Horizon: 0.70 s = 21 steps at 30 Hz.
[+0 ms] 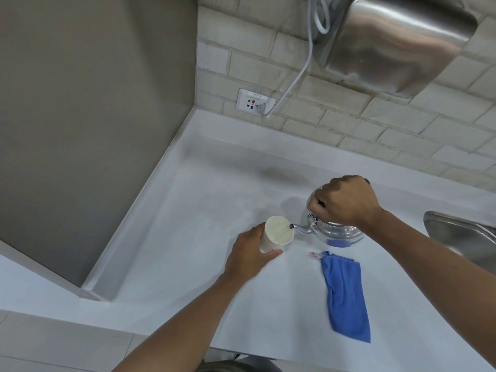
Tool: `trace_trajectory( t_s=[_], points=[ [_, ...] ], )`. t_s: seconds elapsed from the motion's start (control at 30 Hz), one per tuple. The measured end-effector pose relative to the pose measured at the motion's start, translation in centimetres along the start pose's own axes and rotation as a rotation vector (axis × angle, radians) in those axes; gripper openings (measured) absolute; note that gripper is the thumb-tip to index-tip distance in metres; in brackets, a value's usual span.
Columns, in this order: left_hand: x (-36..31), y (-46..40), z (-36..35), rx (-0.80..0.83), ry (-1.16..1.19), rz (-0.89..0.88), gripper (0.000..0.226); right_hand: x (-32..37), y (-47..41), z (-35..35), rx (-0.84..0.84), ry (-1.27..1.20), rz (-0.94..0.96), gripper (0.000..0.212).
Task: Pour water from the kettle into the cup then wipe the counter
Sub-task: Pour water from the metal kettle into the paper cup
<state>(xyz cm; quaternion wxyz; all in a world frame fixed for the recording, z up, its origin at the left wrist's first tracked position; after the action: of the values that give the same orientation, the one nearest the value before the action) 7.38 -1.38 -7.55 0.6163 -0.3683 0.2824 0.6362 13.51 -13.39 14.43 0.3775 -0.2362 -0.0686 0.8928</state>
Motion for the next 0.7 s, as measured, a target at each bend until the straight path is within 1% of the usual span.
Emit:
trace_trajectory(
  t_s=[0.7],
  points=[
    [0.22,-0.03,-0.21,0.002,-0.011,0.014,0.07,0.08,0.04,0.23,-0.016,-0.006,0.005,0.039]
  ],
)
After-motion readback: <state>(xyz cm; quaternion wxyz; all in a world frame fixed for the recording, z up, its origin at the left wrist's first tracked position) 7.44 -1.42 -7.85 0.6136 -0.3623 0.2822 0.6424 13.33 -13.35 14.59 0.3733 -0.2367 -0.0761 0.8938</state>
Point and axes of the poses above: each hand's wrist, its own y-axis away from the middle knuckle, its own z-axis out of the back of the hand, x = y × z, the point moved 10 cm from there along -y, towards the middle knuckle, and after that the axes turned 7 degrees about -y, right-handed, at the moved point
